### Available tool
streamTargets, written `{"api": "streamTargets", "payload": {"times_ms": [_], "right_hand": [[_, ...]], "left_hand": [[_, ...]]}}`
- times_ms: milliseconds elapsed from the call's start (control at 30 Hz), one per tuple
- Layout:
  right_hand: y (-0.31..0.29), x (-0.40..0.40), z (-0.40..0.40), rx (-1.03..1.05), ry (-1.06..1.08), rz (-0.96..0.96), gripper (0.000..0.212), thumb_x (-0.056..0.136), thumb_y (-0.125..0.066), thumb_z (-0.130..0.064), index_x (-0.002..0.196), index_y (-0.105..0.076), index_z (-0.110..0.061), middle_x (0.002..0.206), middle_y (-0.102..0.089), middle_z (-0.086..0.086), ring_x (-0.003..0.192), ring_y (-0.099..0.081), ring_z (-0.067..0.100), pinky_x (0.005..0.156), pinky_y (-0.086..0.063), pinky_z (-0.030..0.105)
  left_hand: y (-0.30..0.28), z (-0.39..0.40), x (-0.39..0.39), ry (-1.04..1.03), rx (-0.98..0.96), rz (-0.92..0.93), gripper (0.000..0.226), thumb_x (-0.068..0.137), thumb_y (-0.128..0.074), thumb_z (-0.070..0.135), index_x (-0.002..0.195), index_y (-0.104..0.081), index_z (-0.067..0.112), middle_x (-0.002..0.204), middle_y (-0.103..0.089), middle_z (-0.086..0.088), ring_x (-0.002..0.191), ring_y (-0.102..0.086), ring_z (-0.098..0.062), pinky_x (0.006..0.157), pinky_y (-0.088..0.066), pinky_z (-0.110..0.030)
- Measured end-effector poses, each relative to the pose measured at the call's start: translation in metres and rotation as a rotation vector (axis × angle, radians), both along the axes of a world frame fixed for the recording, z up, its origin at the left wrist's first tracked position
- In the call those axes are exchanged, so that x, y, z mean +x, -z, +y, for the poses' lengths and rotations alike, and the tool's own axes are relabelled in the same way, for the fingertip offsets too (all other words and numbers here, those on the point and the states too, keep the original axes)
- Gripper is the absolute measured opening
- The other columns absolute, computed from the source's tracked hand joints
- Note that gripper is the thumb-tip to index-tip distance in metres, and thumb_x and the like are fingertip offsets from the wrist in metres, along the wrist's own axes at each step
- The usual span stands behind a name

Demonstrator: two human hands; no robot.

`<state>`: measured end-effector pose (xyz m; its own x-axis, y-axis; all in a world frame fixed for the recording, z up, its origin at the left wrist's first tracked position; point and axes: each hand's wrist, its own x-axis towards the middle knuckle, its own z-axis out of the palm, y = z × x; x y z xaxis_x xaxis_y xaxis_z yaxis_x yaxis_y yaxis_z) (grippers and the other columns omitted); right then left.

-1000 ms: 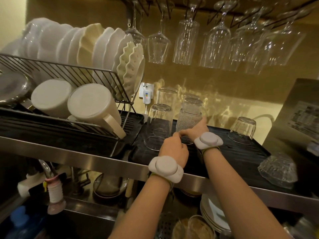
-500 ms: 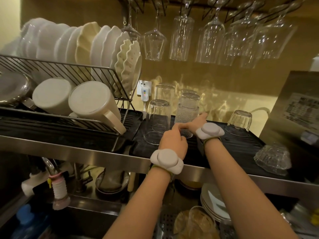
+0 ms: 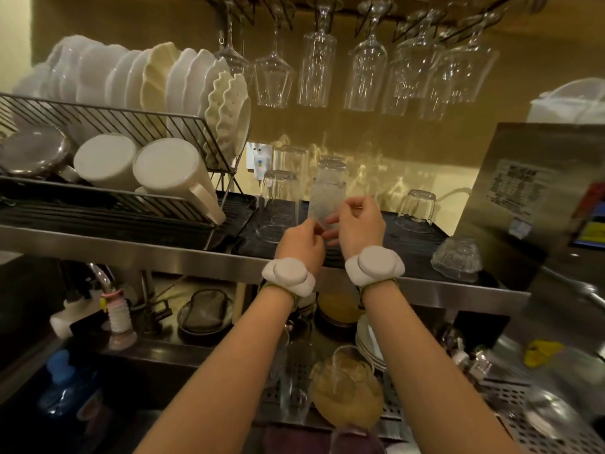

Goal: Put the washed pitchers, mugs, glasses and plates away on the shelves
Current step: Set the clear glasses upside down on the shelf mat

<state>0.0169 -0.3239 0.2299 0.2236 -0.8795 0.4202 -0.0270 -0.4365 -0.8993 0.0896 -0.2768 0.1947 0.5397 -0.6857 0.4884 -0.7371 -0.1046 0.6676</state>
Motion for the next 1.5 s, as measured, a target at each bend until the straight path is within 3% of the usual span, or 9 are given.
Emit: {"api": "streamTargets", "payload": {"times_ms": [167,333,500,633,733,900,1133,1400,1500], "right_hand": [[0.032,-0.03,0.015,0.012,0.055,-0.02,0.017,0.096,-0.043,-0.023,0.085,-0.052,-0.015,0.049,-0.059,0.006,0.026,-0.047,0.008,0.032,-0.038,0.017],[0.065,-0.057,0.026,0.022,0.123,0.147,0.024,0.094,-0.046,-0.028,0.082,-0.058,-0.012,0.062,-0.049,-0.01,0.056,-0.047,0.007,0.051,-0.032,0.023],[0.11,-0.092,0.04,0.116,0.122,0.251,0.032,0.094,-0.046,-0.032,0.076,-0.06,-0.01,0.07,-0.055,0.001,0.063,-0.049,0.016,0.057,-0.032,0.024],[0.146,-0.124,0.051,0.195,0.088,0.379,0.042,0.095,-0.043,-0.029,0.082,-0.064,0.005,0.075,-0.059,0.02,0.064,-0.05,0.026,0.057,-0.033,0.028],[0.172,-0.145,0.058,0.238,0.106,0.524,0.036,0.096,-0.042,-0.02,0.077,-0.061,0.004,0.078,-0.055,0.026,0.063,-0.048,0.029,0.058,-0.03,0.029],[0.216,-0.171,0.067,0.44,0.113,0.565,0.028,0.096,-0.041,-0.016,0.106,-0.062,-0.001,0.111,-0.063,0.021,0.096,-0.057,0.035,0.07,-0.039,0.032],[0.246,-0.186,0.075,0.572,0.068,0.56,0.02,0.094,-0.041,-0.015,0.099,-0.057,-0.003,0.1,-0.068,0.023,0.092,-0.061,0.036,0.078,-0.049,0.039],[0.233,-0.172,0.061,0.521,0.117,0.552,0.026,0.093,-0.042,-0.012,0.104,-0.061,0.001,0.108,-0.064,0.022,0.098,-0.058,0.036,0.075,-0.044,0.034],[0.22,-0.162,0.055,0.491,0.13,0.564,0.029,0.095,-0.04,-0.017,0.107,-0.06,0.0,0.11,-0.063,0.022,0.102,-0.057,0.037,0.076,-0.043,0.034]], "left_hand": [[0.023,0.024,-0.03,0.029,-0.124,0.002,0.021,0.088,-0.045,0.003,0.099,-0.06,0.011,0.097,-0.068,-0.008,0.089,-0.062,-0.025,0.077,-0.051,-0.04],[0.051,0.047,-0.062,0.04,-0.159,-0.001,0.037,0.085,-0.045,-0.005,0.117,-0.055,0.009,0.129,-0.054,-0.007,0.127,-0.042,-0.021,0.111,-0.029,-0.032],[0.098,0.07,-0.087,0.022,-0.039,0.101,0.033,0.089,-0.046,0.002,0.119,-0.051,0.014,0.123,-0.054,-0.004,0.116,-0.05,-0.018,0.094,-0.046,-0.032],[0.151,0.084,-0.107,0.02,0.18,0.163,0.036,0.09,-0.054,0.015,0.125,-0.045,0.01,0.127,-0.051,-0.009,0.118,-0.049,-0.024,0.096,-0.044,-0.037],[0.183,0.091,-0.127,0.042,0.309,0.203,0.058,0.084,-0.064,0.032,0.131,-0.038,0.009,0.131,-0.045,-0.012,0.121,-0.044,-0.029,0.099,-0.041,-0.042],[0.211,0.095,-0.15,0.043,0.422,0.24,0.102,0.067,-0.076,0.048,0.143,-0.02,0.012,0.144,-0.031,-0.012,0.133,-0.029,-0.031,0.105,-0.035,-0.047],[0.23,0.091,-0.165,-0.002,0.41,0.304,0.112,0.067,-0.079,0.039,0.146,-0.004,0.013,0.15,-0.017,-0.014,0.137,-0.023,-0.035,0.105,-0.032,-0.044],[0.239,0.089,-0.152,0.051,0.334,0.591,0.121,0.061,-0.082,0.024,0.147,0.003,0.02,0.144,-0.036,-0.013,0.128,-0.041,-0.029,0.105,-0.039,-0.043],[0.247,0.096,-0.139,0.077,0.469,0.474,0.118,0.069,-0.077,0.007,0.147,0.011,0.016,0.145,-0.034,-0.016,0.129,-0.041,-0.029,0.105,-0.039,-0.041]]}}
